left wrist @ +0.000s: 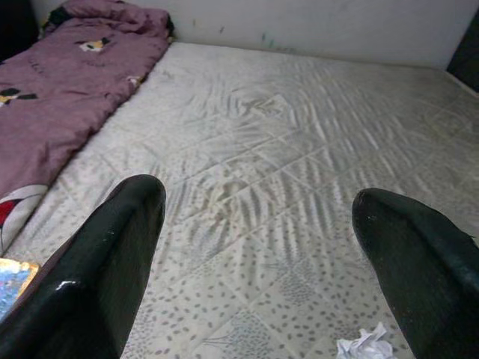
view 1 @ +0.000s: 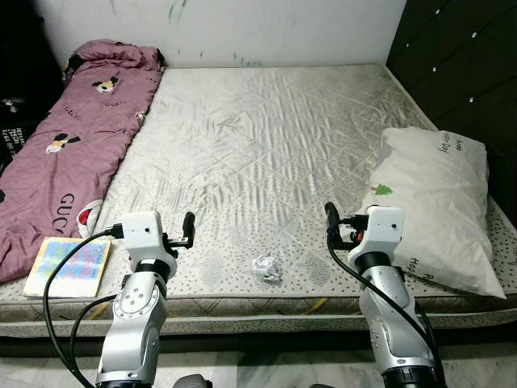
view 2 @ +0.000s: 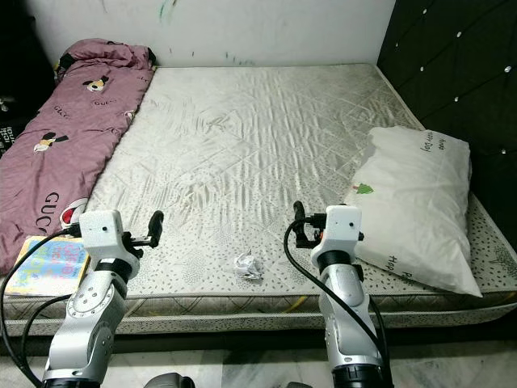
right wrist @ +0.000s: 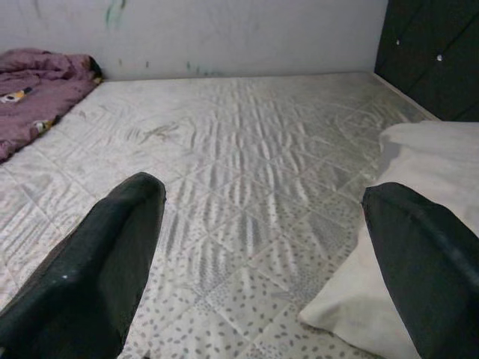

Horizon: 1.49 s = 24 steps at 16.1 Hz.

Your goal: Clean up the room

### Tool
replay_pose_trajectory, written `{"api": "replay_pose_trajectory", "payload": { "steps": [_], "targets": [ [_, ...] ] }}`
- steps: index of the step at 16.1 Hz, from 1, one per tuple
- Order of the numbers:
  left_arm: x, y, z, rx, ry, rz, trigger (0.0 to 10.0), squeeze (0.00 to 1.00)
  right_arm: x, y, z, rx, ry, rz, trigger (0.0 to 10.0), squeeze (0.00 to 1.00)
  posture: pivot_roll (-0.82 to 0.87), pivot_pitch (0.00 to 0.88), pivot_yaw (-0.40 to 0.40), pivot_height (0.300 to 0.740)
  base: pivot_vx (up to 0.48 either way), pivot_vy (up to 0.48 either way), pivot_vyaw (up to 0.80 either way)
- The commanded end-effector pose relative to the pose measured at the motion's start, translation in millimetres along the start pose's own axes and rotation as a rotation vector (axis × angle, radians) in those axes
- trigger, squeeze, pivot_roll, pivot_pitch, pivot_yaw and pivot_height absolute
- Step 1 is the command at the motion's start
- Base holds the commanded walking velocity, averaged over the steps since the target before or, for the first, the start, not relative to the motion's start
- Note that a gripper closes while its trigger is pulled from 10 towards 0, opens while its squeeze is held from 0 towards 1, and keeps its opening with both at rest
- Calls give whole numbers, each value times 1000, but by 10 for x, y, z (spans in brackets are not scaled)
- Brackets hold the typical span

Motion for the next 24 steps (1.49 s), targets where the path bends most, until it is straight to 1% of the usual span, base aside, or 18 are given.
{"api": "replay_pose_trajectory", "payload": {
  "steps": [1,5,10,17,24],
  "targets": [
    [12,-45,19,9,-5,-15,10000,0,6,-49,6,10,16,-2,10000,0,-11,0,23,740,0,0,0],
    [3,-66,13,16,-15,-14,10000,0,9,-72,-14,17,20,4,10000,0,-15,0,24,740,0,0,0],
    [-16,-52,-1,10,-28,-1,10000,0,-9,-96,-26,24,18,15,10000,0,-13,0,21,740,0,0,-723],
    [-10,-15,2,0,-10,18,10000,0,-6,-76,-21,26,29,10,10000,0,-19,18,18,740,0,0,0],
    [-5,-9,10,2,-3,15,10000,0,23,-79,-14,33,45,9,10000,0,-19,26,16,740,0,0,0]
  ]
}}
Point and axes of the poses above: a point about 5 cm out from each wrist's last joint towards the gripper, its own z axis pointing out of the wrist towards the gripper, its own y axis along the axis of the wrist's last joint, x = y × z, the point moved 4 cm from there along z, pointing out of the wrist towards the gripper, and after that the axes turned 2 degrees about z, right-handed, at the moved point
